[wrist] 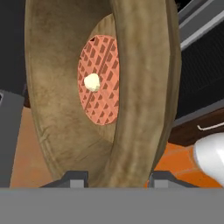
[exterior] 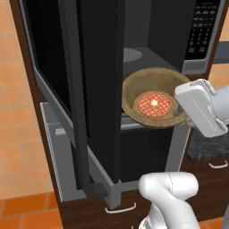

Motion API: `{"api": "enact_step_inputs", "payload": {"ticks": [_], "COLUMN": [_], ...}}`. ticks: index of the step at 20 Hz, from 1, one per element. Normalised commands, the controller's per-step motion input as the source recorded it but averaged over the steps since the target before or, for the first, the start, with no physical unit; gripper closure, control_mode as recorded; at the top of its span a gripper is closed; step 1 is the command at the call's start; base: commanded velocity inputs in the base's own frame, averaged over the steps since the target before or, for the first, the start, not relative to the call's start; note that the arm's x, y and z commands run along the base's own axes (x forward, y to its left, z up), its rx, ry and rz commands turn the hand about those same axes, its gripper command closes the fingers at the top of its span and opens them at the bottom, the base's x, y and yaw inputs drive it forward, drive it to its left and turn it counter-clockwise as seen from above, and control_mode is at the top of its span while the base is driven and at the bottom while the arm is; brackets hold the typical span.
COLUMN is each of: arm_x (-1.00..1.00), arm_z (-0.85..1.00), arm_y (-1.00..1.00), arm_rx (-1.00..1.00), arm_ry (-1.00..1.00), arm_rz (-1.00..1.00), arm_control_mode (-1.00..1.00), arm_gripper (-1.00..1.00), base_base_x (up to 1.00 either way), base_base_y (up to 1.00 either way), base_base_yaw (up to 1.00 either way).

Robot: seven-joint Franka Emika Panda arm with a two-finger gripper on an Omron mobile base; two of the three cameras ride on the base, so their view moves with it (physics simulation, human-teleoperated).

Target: Open the microwave, place the bowl with waffle inside the microwave, then close the microwave door and turn it on.

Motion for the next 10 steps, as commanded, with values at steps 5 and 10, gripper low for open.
{"api": "enact_step_inputs", "payload": {"ticks": [5, 10], "arm_x": [0.14, 0.0], "arm_z": [0.26, 0.49], "arm_y": [0.27, 0.15], "arm_rx": [0.2, 0.1], "arm_ry": [0.0, 0.0], "arm_rz": [-0.13, -0.13], "arm_control_mode": [-1.0, -1.0], "arm_gripper": [1.0, 1.0], "base_base_x": [0.0, 0.0], "base_base_y": [0.0, 0.0], "base_base_yaw": [0.0, 0.0]}}
